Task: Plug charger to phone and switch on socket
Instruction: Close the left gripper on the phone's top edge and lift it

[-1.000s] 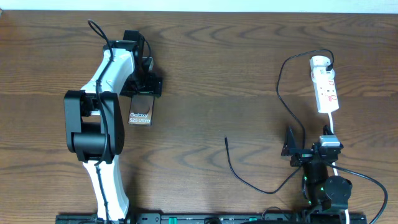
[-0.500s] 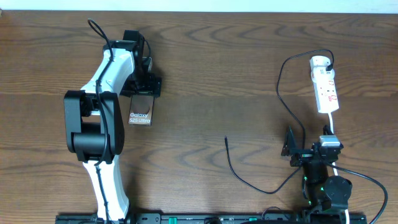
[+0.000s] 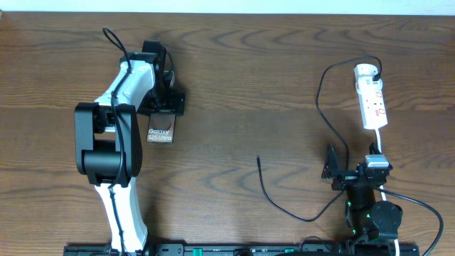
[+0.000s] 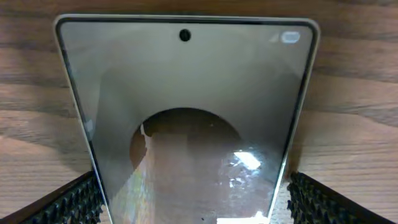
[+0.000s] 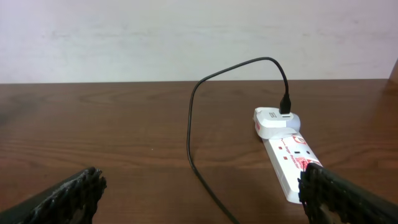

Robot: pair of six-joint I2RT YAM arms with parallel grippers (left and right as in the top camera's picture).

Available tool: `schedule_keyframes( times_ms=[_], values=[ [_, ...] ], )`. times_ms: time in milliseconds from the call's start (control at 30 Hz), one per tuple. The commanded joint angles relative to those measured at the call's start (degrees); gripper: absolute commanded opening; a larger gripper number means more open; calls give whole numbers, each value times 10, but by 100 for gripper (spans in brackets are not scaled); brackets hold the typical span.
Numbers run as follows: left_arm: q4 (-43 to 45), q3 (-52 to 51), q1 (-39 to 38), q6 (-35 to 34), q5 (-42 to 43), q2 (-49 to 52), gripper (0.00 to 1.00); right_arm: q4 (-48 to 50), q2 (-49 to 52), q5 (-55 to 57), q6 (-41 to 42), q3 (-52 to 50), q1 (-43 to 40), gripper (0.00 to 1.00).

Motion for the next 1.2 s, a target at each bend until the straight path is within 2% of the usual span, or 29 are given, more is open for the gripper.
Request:
schedule_keyframes(
  times_ms=[0, 1167],
  values=[
    [5, -16, 2, -2, -9, 7, 93, -3, -2, 2, 1, -1, 5, 99],
    [16, -17, 2, 0, -10, 7, 93, -3, -2, 2, 1, -1, 5, 99]
  ],
)
